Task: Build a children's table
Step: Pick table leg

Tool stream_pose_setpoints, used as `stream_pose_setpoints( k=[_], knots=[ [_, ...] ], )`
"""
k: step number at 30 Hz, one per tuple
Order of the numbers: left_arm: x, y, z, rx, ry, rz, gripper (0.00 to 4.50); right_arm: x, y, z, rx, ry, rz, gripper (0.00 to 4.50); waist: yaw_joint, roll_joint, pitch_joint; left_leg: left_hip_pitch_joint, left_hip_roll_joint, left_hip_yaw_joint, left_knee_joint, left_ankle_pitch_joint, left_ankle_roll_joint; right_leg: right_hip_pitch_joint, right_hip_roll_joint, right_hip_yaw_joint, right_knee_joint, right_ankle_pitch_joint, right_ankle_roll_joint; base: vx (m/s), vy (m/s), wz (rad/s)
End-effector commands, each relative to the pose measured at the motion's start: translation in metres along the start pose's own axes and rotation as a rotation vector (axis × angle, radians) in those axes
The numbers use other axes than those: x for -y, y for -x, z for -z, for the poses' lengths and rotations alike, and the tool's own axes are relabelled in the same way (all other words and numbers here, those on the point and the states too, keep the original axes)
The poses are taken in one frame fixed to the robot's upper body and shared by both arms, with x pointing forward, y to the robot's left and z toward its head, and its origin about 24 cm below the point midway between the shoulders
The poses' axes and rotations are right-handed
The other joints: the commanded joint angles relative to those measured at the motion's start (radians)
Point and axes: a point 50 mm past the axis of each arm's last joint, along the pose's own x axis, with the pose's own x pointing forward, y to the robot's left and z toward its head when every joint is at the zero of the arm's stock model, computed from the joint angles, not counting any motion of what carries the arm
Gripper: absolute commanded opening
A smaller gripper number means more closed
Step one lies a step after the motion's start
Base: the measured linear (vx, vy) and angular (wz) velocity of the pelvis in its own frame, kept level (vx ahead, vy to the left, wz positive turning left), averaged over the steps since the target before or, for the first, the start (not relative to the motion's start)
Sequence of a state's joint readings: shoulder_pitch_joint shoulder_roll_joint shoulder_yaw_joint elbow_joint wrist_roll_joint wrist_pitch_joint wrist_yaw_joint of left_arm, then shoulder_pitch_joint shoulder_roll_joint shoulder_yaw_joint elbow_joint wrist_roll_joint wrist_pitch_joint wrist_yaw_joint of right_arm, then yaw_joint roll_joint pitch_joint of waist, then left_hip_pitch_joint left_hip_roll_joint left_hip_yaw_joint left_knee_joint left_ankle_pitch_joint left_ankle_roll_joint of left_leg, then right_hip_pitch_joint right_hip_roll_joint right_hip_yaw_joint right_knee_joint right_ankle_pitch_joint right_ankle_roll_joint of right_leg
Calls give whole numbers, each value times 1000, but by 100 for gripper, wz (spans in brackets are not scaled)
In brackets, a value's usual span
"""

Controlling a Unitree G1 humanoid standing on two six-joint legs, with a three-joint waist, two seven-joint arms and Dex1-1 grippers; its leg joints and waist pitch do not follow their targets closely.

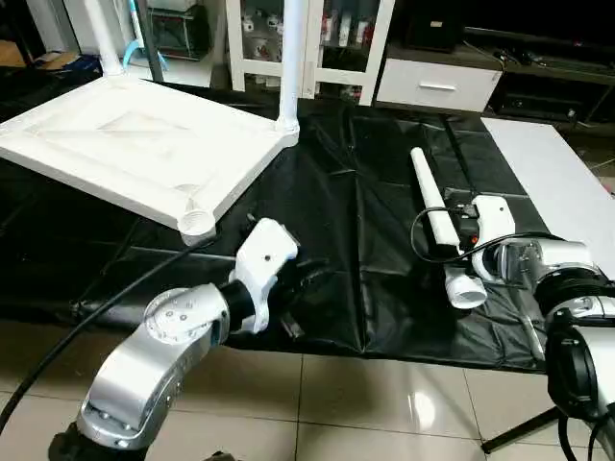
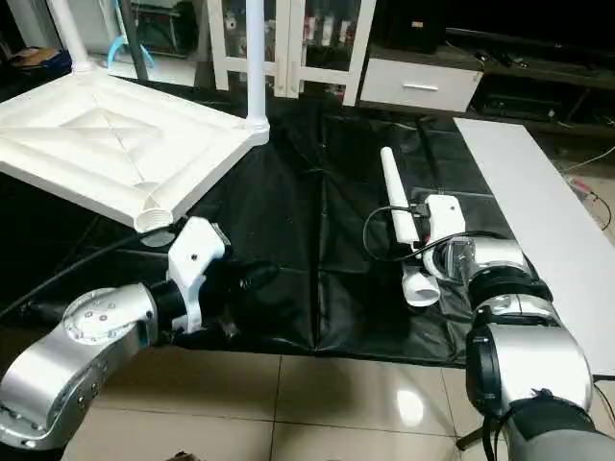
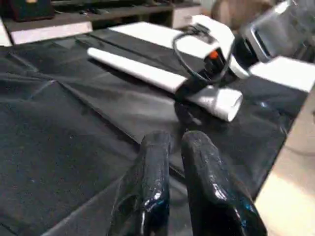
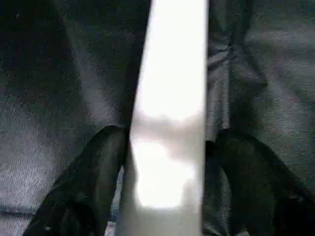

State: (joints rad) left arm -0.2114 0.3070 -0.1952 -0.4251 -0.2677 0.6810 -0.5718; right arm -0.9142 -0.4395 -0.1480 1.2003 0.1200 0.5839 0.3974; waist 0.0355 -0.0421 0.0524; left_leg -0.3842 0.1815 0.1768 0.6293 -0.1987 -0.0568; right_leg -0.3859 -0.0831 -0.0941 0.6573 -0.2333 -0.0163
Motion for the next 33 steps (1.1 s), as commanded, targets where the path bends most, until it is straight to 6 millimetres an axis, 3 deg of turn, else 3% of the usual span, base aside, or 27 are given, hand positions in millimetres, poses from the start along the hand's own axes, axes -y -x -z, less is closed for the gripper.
stream_pose_setpoints(
  k=[1,9,11,13,14,17,18,19,21,22,24,25,27,28,29,30,31,32,33],
  knots=[
    [-3,-2,-4,16,30,-12,69,3,6,-14,45,-26,-3,286,1,4,-65,10,53,-11,-70,-97,10,53,-67,63,-73,12,-276,0,0,0],
    [-10,-5,-12,69,89,-72,69,6,3,-2,43,-57,-18,222,3,0,-64,10,53,-10,-69,-101,18,52,-68,62,-78,-21,-270,0,0,0],
    [-12,-6,-18,116,172,-69,103,5,5,-5,97,-83,-74,196,3,-1,-64,11,52,-9,-68,-106,22,52,-67,62,-79,-21,-270,0,0,0],
    [-11,-5,-21,143,210,-49,108,4,7,-6,142,-84,-111,190,4,-4,-63,9,52,-9,-69,-99,29,54,-67,63,-81,-13,-267,0,0,0],
    [-11,-5,-24,166,227,-43,122,4,8,-6,183,-82,-137,185,5,-11,-65,9,53,-8,-68,-74,44,55,-66,64,-78,17,-263,0,0,0],
    [-10,-6,-30,209,239,-42,148,2,15,-8,298,-76,-183,182,13,-12,-66,9,54,-9,-69,-46,67,56,-67,64,-77,37,-259,0,0,0],
    [-10,-6,-33,226,251,-40,148,0,19,-9,350,-83,-218,182,15,-27,-67,10,54,-7,-67,-45,71,55,-68,63,-79,30,-256,0,0,0],
    [-10,-6,-33,226,251,-40,148,0,19,-9,350,-83,-218,181,19,-22,-64,9,54,-8,-70,-49,72,57,-69,65,-78,21,-248,0,0,0],
    [-10,-7,-40,271,287,-33,185,-14,33,-10,479,-71,-340,181,24,-21,-60,14,57,-6,-71,-69,71,53,-70,69,-86,-11,-222,0,0,0],
    [-10,-7,-45,298,308,-27,185,-27,45,-8,548,-22,-441,181,20,-22,-59,11,59,-10,-76,-64,73,56,-68,67,-83,0,-215,0,0,0],
    [-10,-9,-53,342,356,-9,189,-54,69,-3,658,50,-621,181,31,-20,-60,15,64,-10,-76,-57,76,56,-70,70,-83,25,-195,0,0,0],
    [-10,-9,-56,357,377,-4,217,-66,78,1,672,71,-693,181,29,-12,-58,15,65,-13,-83,-71,76,53,-69,66,-86,9,-200,0,0,0],
    [-11,-11,-61,378,413,10,228,-85,92,7,679,96,-812,180,29,-16,-57,19,65,-13,-84,-95,61,52,-68,67,-93,-41,-192,0,0,0],
    [-12,-13,-62,386,442,13,233,-97,99,11,673,129,-875,180,27,-5,-54,19,64,-14,-87,-117,45,48,-67,66,-97,-82,-190,0,0,0],
    [-13,-15,-63,394,479,22,244,-107,104,15,663,158,-927,180,26,0,-52,20,64,-13,-88,-129,36,46,-66,67,-104,-104,-179,0,0,0],
    [-14,-18,-65,405,529,29,244,-117,109,20,643,203,-978,180,25,-7,-52,21,64,-13,-88,-144,23,45,-66,68,-107,-128,-168,0,0,0],
    [-16,-19,-65,412,552,24,271,-121,109,23,627,249,-986,180,25,-3,-50,21,61,-14,-90,-163,9,45,-65,67,-113,-167,-154,0,0,0],
    [-17,-20,-65,414,562,19,276,-123,109,24,619,277,-987,180,24,-7,-51,21,61,-15,-90,-172,-1,44,-66,68,-117,-188,-142,0,0,0],
    [-18,-21,-66,417,588,26,276,-125,110,26,608,297,-997,180,26,-3,-51,22,61,-15,-90,-177,-5,45,-66,67,-118,-196,-136,0,0,0]
  ],
)
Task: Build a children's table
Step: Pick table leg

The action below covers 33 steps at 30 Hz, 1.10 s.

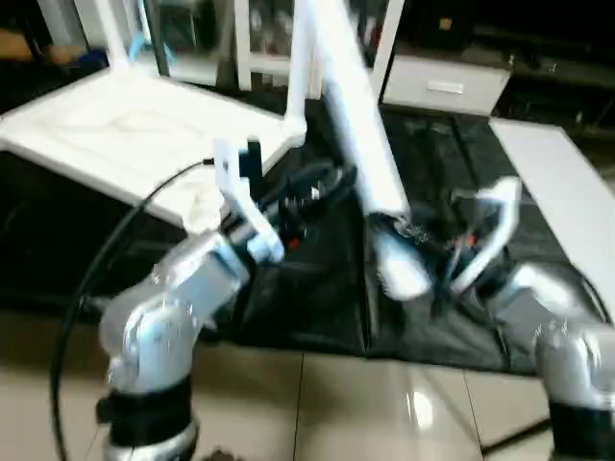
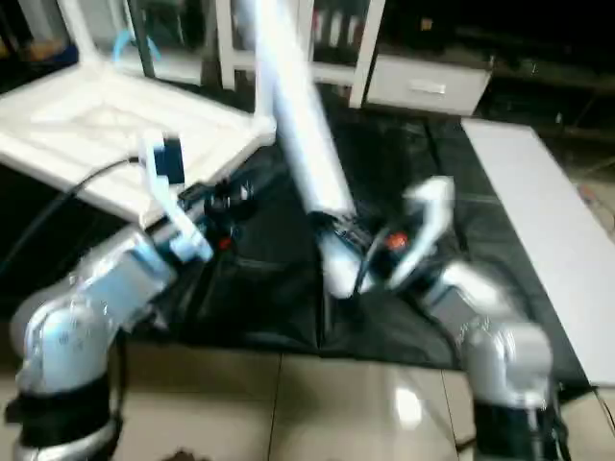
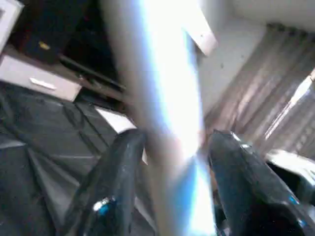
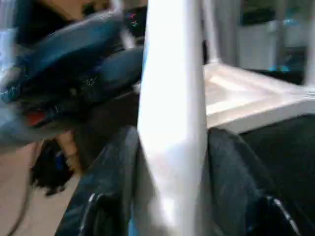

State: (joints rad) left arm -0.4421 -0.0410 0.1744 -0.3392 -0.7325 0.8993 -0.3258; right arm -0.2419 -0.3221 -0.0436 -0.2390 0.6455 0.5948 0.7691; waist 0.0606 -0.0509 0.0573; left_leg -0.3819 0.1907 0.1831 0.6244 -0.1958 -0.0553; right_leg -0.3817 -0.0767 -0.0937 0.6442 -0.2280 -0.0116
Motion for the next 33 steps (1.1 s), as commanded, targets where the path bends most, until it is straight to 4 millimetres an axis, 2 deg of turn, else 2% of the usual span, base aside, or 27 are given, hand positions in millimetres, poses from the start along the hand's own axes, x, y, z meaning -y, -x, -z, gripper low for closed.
stream_pose_setpoints(
  k=[1,3,5,7,13,14,15,16,18,27,30,33],
  knots=[
    [2,-6,-1,-5,58,13,280,-6,0,0,-35,38,-33,180,1,5,-54,20,52,-21,-86,-186,-13,37,-72,68,-107,-210,-139,0,0,0],
    [1,-8,-4,18,104,5,290,-12,2,-2,-27,43,-39,180,1,6,-56,19,52,-22,-86,-185,-18,37,-72,69,-104,-201,-135,0,0,0],
    [1,-8,-7,34,119,6,314,-14,2,-2,-25,44,-41,180,2,4,-57,15,53,-24,-87,-161,-13,41,-72,68,-101,-159,-139,0,0,0],
    [5,-9,-15,82,172,47,319,-19,4,-1,-46,41,-46,180,3,4,-60,12,52,-26,-84,-130,-7,46,-73,67,-93,-97,-153,0,0,0],
    [13,-11,-23,68,142,71,365,-18,9,-5,-26,-3,-53,180,3,4,-60,13,50,-23,-83,-117,4,47,-73,68,-94,-97,-152,0,0,0],
    [13,-11,-24,64,139,75,365,-17,10,-6,-22,-16,-63,180,2,-1,-60,13,51,-23,-82,-117,5,47,-72,68,-94,-96,-152,0,0,0],
    [14,-11,-26,49,128,78,392,-17,12,-7,-24,-46,-86,180,4,2,-60,14,50,-23,-81,-114,6,48,-73,68,-93,-94,-152,0,0,0],
    [14,-10,-27,38,116,76,399,-17,13,-7,-28,-58,-101,180,5,0,-60,15,50,-23,-81,-111,8,47,-72,67,-93,-94,-151,0,0,0],
    [15,-10,-27,11,86,69,401,-17,16,-7,-29,-86,-127,180,5,-4,-59,13,50,-23,-81,-108,11,48,-72,67,-94,-102,-147,0,0,0],
    [20,-11,-33,1,89,89,401,-11,21,-14,9,-229,-218,180,9,-5,-61,13,48,-20,-76,-77,12,49,-73,65,-90,-98,-165,0,0,0],
    [22,-10,-34,11,115,108,401,-13,22,-12,-30,-247,-265,180,12,-12,-63,10,47,-20,-74,-63,15,52,-73,65,-90,-90,-158,0,0,0],
    [23,-9,-35,13,133,128,401,-13,22,-11,-49,-243,-273,180,15,-10,-63,11,47,-19,-74,-46,17,51,-74,65,-88,-82,-157,0,0,0]
  ],
)
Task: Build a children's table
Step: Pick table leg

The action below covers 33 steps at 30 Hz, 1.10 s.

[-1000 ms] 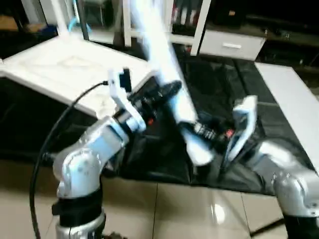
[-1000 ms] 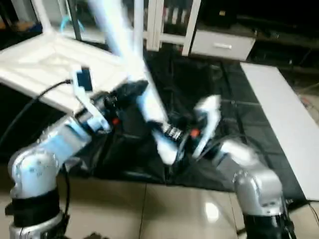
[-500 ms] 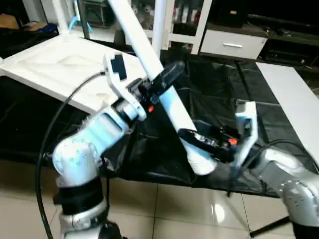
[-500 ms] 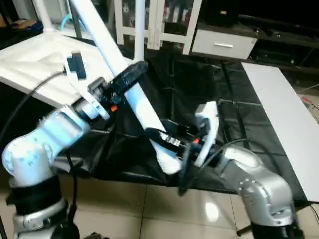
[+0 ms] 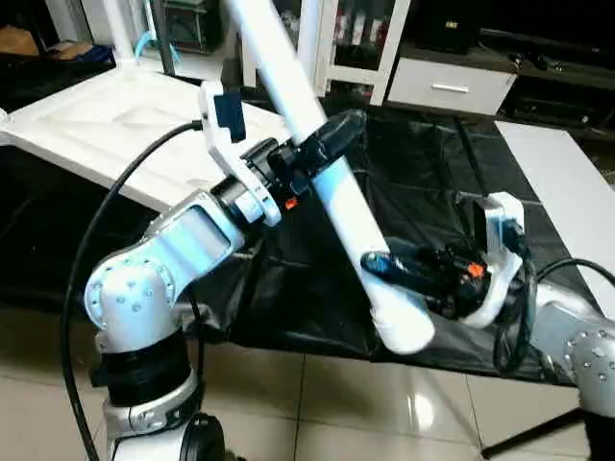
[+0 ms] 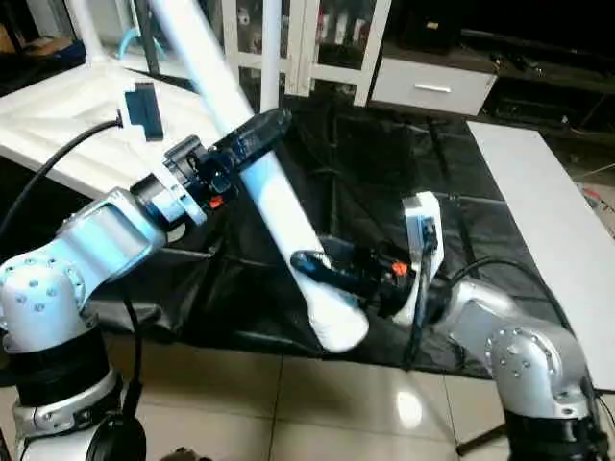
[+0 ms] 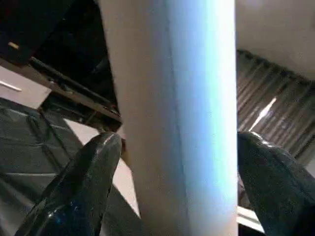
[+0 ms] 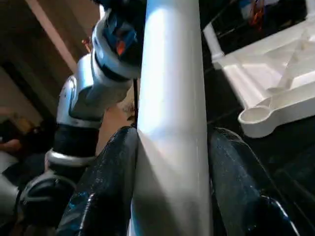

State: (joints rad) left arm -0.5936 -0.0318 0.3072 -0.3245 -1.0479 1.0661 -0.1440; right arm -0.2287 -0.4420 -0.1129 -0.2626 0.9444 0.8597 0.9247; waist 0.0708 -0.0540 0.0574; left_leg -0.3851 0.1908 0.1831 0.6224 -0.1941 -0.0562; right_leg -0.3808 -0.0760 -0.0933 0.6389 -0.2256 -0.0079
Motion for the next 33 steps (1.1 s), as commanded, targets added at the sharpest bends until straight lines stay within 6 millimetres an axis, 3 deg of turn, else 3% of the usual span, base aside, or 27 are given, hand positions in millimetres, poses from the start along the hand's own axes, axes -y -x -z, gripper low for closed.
stream_pose_setpoints(
  k=[1,5,6,8,9,23,31,33],
  knots=[
    [5,-2,-1,-25,5,22,372,-2,-1,-4,-10,13,-22,180,6,-9,-63,15,47,-19,-72,-52,15,49,-74,64,-83,-91,-161,0,0,0],
    [3,0,1,-62,8,10,351,-3,-1,-4,-21,20,-24,180,12,-9,-62,17,47,-19,-72,-59,9,47,-74,64,-87,-120,-149,0,0,0],
    [2,0,0,-56,10,6,338,-1,-1,-5,-17,23,-14,180,15,-2,-62,17,47,-19,-73,-59,6,47,-75,64,-86,-122,-147,0,0,0],
    [2,1,-3,-52,7,8,322,0,0,-6,-15,26,-6,180,17,-6,-63,19,48,-19,-73,-64,0,46,-73,64,-87,-119,-144,0,0,0],
    [1,1,-4,-49,4,1,321,0,0,-7,-14,27,-4,180,18,-1,-63,19,47,-20,-74,-64,-3,47,-73,64,-85,-115,-143,0,0,0],
    [-1,4,-11,-45,-6,-17,198,4,3,-6,-35,51,28,180,19,-4,-64,18,46,-19,-73,-67,-9,49,-73,64,-84,-99,-148,0,0,0],
    [-3,4,-14,-42,-9,-31,179,5,2,-7,-44,73,43,180,19,-4,-65,17,45,-18,-72,-57,-8,49,-71,64,-81,-87,-148,0,0,0],
    [-4,4,-16,-51,-33,-44,177,8,1,-8,-44,83,68,236,18,-2,-65,18,46,-19,-72,-58,-9,48,-71,63,-82,-92,-146,0,0,0]
  ],
)
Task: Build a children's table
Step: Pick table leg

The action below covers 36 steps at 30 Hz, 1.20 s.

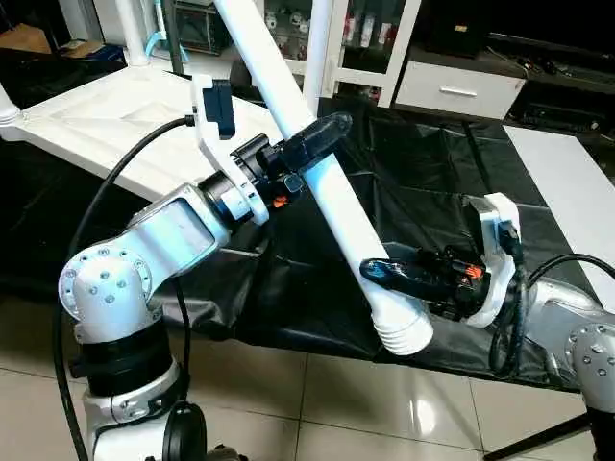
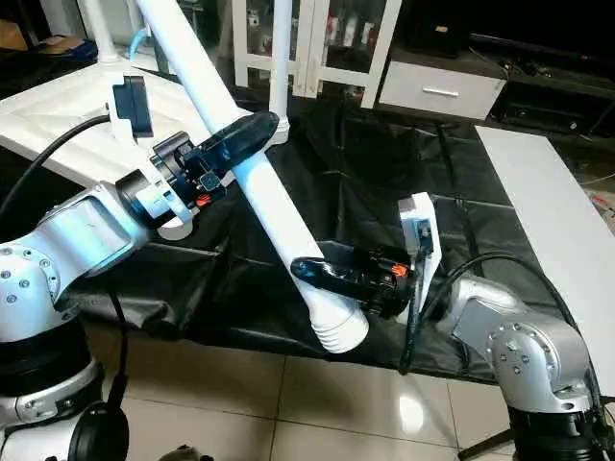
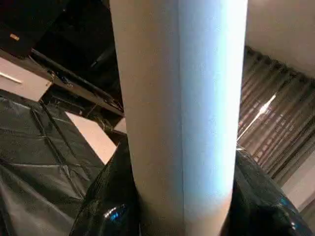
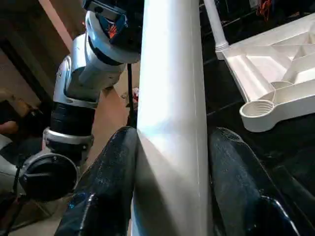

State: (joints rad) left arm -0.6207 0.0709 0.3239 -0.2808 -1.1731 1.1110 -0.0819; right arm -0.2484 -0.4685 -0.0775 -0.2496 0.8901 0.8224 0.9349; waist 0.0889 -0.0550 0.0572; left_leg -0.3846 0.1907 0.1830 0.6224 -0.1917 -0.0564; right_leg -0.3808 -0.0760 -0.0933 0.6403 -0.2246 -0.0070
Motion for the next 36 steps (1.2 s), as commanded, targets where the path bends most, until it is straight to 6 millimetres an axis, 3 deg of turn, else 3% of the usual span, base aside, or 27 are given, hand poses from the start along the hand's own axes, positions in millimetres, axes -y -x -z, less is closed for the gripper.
stream_pose_setpoints(
  k=[1,5,10,11,16,23,28,36],
  knots=[
    [0,-3,-6,-4,-55,-34,177,7,3,-7,2,36,66,236,0,-2,-65,18,45,-19,-73,-65,-10,48,-70,63,-84,-101,-145,0,0,0],
    [3,-6,-4,-92,-161,-49,175,10,0,-18,-27,93,84,268,-4,0,-64,20,45,-19,-73,-74,-23,47,-69,65,-83,-122,-127,0,0,0],
    [5,-9,-3,-123,-197,-55,172,9,-4,-27,-75,149,78,314,-2,-1,-67,19,46,-19,-72,-52,-22,49,-69,63,-75,-72,-150,0,0,0],
    [6,-10,-2,-138,-210,-57,172,9,-7,-30,-112,178,88,324,-2,-6,-67,19,46,-17,-72,-53,-21,49,-69,64,-78,-74,-150,0,0,0],
    [7,-13,-3,-151,-248,-60,172,10,-16,-30,-211,254,123,330,-2,-8,-65,19,45,-17,-72,-59,-28,47,-70,65,-78,-108,-145,0,0,0],
    [10,-15,-3,-175,-304,-55,172,15,-28,-22,-270,291,202,330,-3,-5,-66,22,46,-17,-72,-54,-33,45,-70,66,-74,-86,-146,0,0,0],
    [19,-19,2,-227,-358,11,172,17,-33,-13,-324,255,196,330,-4,1,-66,21,46,-17,-73,-60,-38,47,-68,66,-72,-63,-155,0,0,0],
    [24,-22,8,-264,-379,63,172,14,-43,-4,-383,253,141,330,-5,-2,-64,20,46,-16,-74,-76,-49,48,-70,68,-72,-80,-160,0,0,0]
  ],
)
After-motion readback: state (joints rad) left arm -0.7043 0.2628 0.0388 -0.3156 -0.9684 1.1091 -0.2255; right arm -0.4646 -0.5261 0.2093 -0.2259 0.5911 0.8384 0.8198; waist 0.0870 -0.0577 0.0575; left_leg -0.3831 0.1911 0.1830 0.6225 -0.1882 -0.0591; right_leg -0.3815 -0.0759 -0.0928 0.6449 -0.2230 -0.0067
